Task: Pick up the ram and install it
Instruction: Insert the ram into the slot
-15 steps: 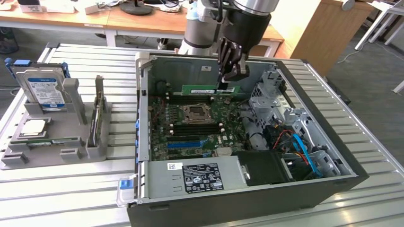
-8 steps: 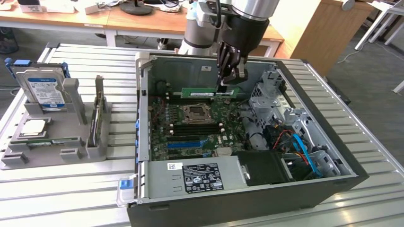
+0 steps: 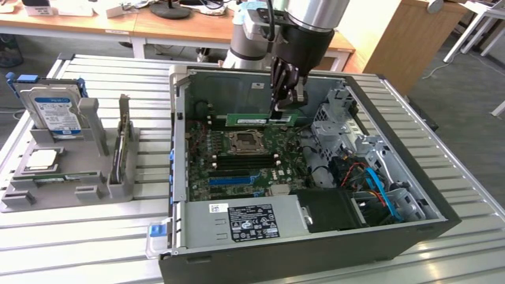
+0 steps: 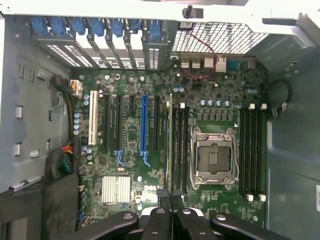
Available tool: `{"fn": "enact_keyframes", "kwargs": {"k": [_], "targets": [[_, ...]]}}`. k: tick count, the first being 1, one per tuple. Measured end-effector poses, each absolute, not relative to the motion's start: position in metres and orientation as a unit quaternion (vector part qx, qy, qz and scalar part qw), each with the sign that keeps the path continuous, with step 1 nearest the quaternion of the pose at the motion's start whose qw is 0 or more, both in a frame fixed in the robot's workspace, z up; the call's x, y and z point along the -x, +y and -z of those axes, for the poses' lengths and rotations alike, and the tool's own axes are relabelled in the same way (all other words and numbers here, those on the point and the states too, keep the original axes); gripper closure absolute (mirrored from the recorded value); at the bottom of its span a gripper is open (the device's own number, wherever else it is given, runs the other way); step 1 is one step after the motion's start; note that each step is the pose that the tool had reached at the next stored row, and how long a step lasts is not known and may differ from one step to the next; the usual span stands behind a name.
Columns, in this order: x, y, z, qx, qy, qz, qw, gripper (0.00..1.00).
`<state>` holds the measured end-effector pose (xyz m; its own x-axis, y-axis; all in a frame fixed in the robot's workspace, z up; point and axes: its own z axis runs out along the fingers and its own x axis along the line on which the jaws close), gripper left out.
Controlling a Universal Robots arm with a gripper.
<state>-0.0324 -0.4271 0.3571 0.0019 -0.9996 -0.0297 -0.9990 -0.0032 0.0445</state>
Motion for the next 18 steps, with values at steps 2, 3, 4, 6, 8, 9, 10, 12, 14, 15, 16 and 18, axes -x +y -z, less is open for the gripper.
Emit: {"fn": "enact_keyframes", "kwargs": {"k": [2, 3, 4, 6, 8, 9, 10, 12, 14, 15, 16, 18], "targets": [[0.032, -0.427, -0.355, -0.708, -0.706, 0.026, 0.005, 0.88], [0.032, -0.427, -0.354, -0.708, -0.706, 0.026, 0.005, 0.88], [0.032, -0.427, -0.353, -0.708, -0.706, 0.026, 0.005, 0.88], [0.032, -0.427, -0.351, -0.708, -0.706, 0.026, 0.005, 0.88], [0.032, -0.427, -0.349, -0.708, -0.706, 0.026, 0.005, 0.88], [0.032, -0.427, -0.348, -0.708, -0.706, 0.026, 0.005, 0.88], [0.032, -0.427, -0.347, -0.708, -0.706, 0.026, 0.005, 0.88], [0.032, -0.427, -0.345, -0.708, -0.706, 0.026, 0.005, 0.88], [0.032, -0.427, -0.342, -0.708, -0.706, 0.026, 0.005, 0.88], [0.032, -0.427, -0.341, -0.708, -0.706, 0.026, 0.005, 0.88], [0.032, -0.427, -0.34, -0.708, -0.706, 0.026, 0.005, 0.88], [0.032, -0.427, -0.337, -0.708, -0.706, 0.026, 0.005, 0.88]]}}
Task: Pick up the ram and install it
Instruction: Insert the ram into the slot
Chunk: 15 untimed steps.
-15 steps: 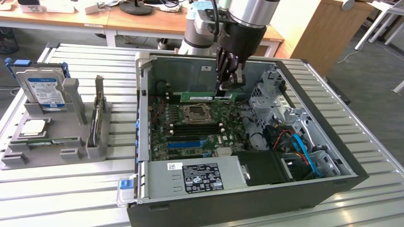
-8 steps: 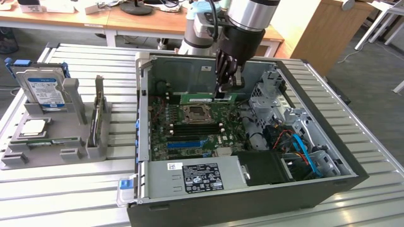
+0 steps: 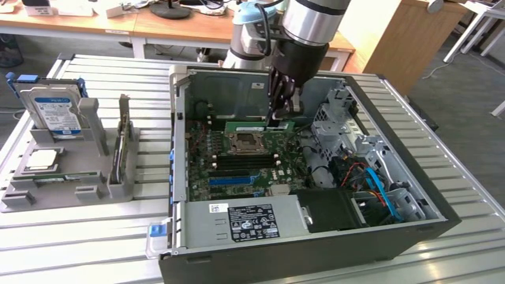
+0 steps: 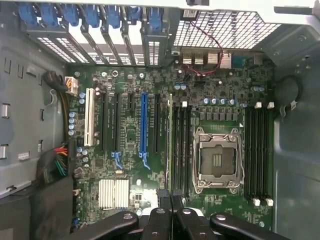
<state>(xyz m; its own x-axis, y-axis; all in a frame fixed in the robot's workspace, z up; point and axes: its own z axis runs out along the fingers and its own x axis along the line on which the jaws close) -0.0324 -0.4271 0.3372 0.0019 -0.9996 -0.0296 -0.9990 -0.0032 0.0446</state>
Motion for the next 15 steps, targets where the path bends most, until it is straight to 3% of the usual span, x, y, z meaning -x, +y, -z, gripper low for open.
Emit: {"fn": "enact_keyframes", "kwargs": {"k": [15], "targets": [[0.032, -0.427, -0.321, -0.708, -0.706, 0.026, 0.005, 0.88]]}}
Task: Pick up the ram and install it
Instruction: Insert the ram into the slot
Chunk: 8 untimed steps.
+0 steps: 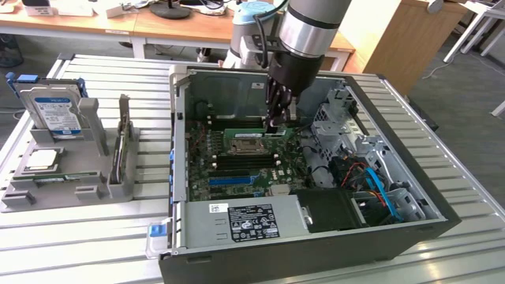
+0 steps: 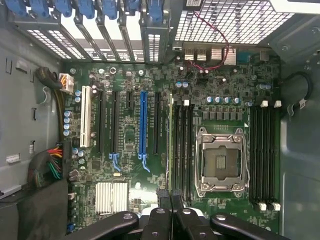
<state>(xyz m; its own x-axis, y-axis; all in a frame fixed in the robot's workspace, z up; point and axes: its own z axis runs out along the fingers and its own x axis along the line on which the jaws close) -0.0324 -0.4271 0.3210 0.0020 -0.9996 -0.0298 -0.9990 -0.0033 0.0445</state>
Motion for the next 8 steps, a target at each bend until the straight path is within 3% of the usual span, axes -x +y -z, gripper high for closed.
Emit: {"fn": "enact_keyframes", "kwargs": {"k": [8], "targets": [[0.0323, -0.427, -0.3202, -0.708, -0.706, 0.027, 0.005, 0.88]]}}
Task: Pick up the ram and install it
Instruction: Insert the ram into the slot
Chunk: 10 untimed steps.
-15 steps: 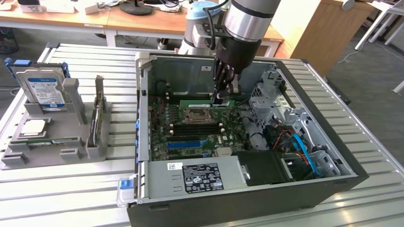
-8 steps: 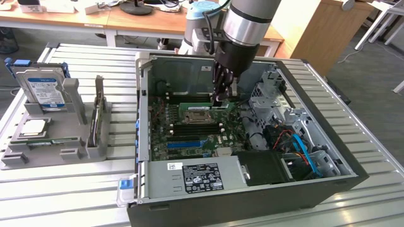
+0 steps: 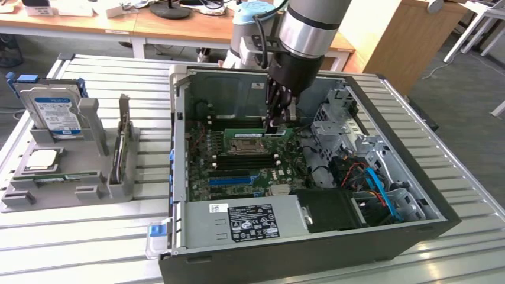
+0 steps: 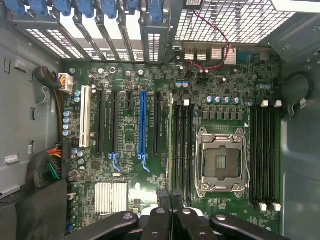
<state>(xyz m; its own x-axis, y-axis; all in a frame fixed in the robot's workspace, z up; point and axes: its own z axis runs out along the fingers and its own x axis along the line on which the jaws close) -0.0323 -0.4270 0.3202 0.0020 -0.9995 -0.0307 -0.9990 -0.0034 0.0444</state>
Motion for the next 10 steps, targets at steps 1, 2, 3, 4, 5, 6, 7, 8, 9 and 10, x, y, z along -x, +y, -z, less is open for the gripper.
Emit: {"fn": "enact_keyframes", "kwargs": {"k": [1, 2, 3, 4, 5, 6, 7, 8, 9, 10], "targets": [[0.0323, -0.4267, -0.3201, -0.708, -0.706, 0.027, 0.005, 0.88], [0.0323, -0.4264, -0.32, -0.708, -0.706, 0.027, 0.005, 0.88], [0.0324, -0.4261, -0.3201, -0.708, -0.706, 0.027, 0.005, 0.88], [0.0324, -0.4257, -0.3199, -0.708, -0.706, 0.027, 0.005, 0.88], [0.0324, -0.4253, -0.3198, -0.708, -0.706, 0.027, 0.005, 0.88], [0.0324, -0.425, -0.3196, -0.708, -0.706, 0.027, 0.005, 0.88], [0.0323, -0.4246, -0.3195, -0.708, -0.706, 0.027, 0.005, 0.88], [0.0324, -0.4243, -0.3194, -0.708, -0.706, 0.027, 0.005, 0.88], [0.0324, -0.4239, -0.3193, -0.708, -0.706, 0.027, 0.005, 0.88], [0.0324, -0.4235, -0.3192, -0.708, -0.706, 0.027, 0.005, 0.88]]}}
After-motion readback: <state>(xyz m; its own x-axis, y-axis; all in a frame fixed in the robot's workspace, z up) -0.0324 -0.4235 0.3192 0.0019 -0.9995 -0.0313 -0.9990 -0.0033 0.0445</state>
